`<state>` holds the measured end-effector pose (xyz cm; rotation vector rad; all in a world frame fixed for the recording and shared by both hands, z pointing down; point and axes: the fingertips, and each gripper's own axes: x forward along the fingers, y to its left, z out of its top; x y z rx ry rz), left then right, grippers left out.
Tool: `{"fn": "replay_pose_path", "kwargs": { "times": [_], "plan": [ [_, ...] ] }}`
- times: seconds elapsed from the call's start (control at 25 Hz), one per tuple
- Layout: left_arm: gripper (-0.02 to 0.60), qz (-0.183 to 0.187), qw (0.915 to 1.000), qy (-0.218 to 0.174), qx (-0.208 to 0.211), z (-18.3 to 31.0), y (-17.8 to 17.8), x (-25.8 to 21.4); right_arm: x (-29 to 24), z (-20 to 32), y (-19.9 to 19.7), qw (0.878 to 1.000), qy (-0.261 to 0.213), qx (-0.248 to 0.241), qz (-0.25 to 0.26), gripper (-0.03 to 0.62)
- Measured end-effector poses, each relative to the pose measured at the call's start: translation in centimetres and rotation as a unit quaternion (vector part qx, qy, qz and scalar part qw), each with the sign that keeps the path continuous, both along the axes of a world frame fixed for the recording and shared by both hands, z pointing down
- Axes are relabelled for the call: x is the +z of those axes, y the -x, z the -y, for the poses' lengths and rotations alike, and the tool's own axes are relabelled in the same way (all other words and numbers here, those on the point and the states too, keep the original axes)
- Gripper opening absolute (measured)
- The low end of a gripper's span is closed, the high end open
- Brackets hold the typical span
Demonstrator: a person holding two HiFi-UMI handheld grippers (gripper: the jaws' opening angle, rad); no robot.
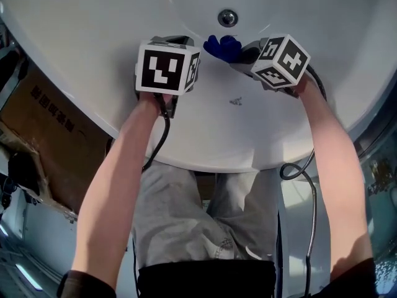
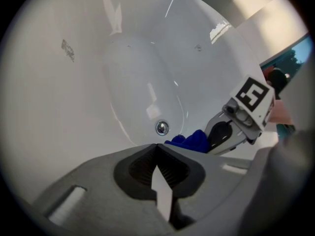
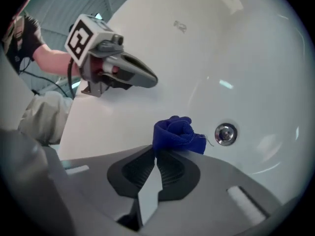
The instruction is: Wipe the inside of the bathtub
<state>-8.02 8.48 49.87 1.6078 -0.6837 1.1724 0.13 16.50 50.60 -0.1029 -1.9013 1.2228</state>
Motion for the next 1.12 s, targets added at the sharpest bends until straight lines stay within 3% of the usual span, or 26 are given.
{"fn": "replay_pose_path", "kwargs": {
  "times": [0.2,0.36,0.56,0.76,0.96,1.12],
  "plan": [
    [0.002,-0.007,0.9995,-0.005,-0.03,-0.7,0.1,1.4,6.9,-1.4,-1.1,0.996,0.05,0.015,-0.067,0.02],
    [0.002,-0.019,0.9986,-0.007,-0.05,-0.5,-0.1,2.1,9.4,-1.1,-0.9,0.993,0.029,0.011,-0.116,0.02],
    [0.002,-0.025,0.9981,0.01,-0.055,0.0,0.2,3.2,12.0,0.1,0.3,0.988,-0.008,-0.035,-0.153,0.02],
    [0.002,-0.023,0.9986,0.013,-0.046,-0.6,-0.1,3.6,12.9,-1.7,0.3,0.986,-0.008,-0.06,-0.158,0.018],
    [0.002,-0.015,0.999,0.008,-0.04,-1.2,-0.3,3.5,11.9,-4.6,0.8,0.989,0.012,-0.088,-0.118,0.019],
    [0.002,-0.017,0.999,0.014,-0.038,-1.6,-0.3,3.2,10.6,-6.1,1.0,0.99,0.04,-0.077,-0.107,0.018]
  ]
}}
